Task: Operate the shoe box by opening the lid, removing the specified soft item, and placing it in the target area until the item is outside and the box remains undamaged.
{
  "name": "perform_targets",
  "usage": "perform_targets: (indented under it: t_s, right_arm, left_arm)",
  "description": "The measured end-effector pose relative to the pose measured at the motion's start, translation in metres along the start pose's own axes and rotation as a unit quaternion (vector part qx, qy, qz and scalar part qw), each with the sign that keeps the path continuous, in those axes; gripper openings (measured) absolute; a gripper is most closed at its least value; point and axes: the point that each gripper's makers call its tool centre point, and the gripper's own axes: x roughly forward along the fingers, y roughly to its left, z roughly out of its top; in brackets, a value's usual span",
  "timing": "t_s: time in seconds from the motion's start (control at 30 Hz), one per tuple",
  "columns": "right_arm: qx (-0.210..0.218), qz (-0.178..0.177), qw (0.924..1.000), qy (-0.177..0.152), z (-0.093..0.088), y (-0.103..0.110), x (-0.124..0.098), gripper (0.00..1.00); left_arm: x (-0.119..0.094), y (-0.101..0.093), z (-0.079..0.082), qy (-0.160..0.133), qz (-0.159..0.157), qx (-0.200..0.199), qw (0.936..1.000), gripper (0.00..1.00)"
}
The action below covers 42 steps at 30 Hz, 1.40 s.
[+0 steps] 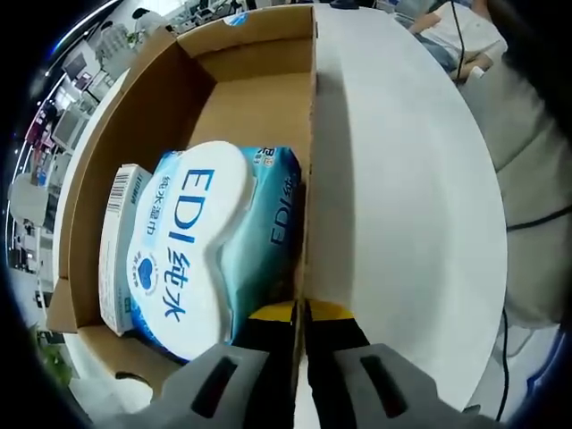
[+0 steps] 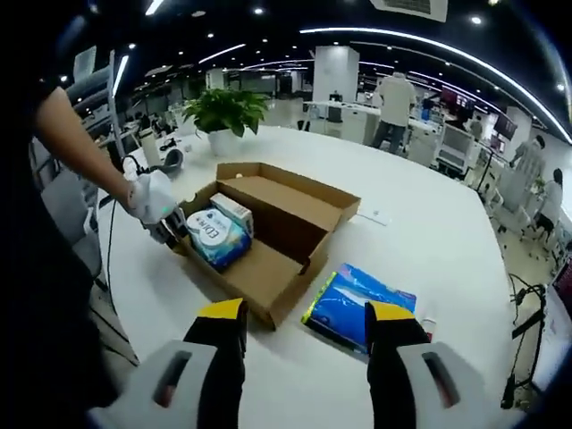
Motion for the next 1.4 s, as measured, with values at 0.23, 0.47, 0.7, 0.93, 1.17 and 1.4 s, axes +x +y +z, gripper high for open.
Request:
perform_targets:
  t_s: [0.23,0.47,0.7,0.93,1.17,1.4]
  right_arm:
    - [-0.065,0.049,0.9965,0.018,0.017,0.02,0.009,0.52]
    - [-0.108,0.093,0.9891,0.039,0.025,0.041,0.019,0.51]
    - [-0.137,0.122,0.9818,0.05,0.035,0.052,0.03,0.48]
    - [-0.152,0.133,0.978,0.054,0.043,0.056,0.035,0.49]
    - [-0.216,0.103,0.964,0.117,0.031,0.04,0.049,0.44]
    - [-0.223,0.13,0.9579,0.126,0.034,0.053,0.065,0.41]
  left_arm:
    - [0.0,0.001,0.0,0.0,0.001,-0.004,1.0,0.01]
    - [-0.001,0.0,0.0,0.001,0.0,-0.004,1.0,0.01]
    - [0.0,0.0,0.0,0.0,0.002,-0.003,1.0,0.01]
    - [0.0,0.0,0.001,0.0,0.001,-0.002,1.0,0.01]
    - [-0.001,0.0,0.001,0.0,0.002,-0.003,1.0,0.01]
    - [-0.001,0.0,0.0,0.0,0.001,-0.002,1.0,0.01]
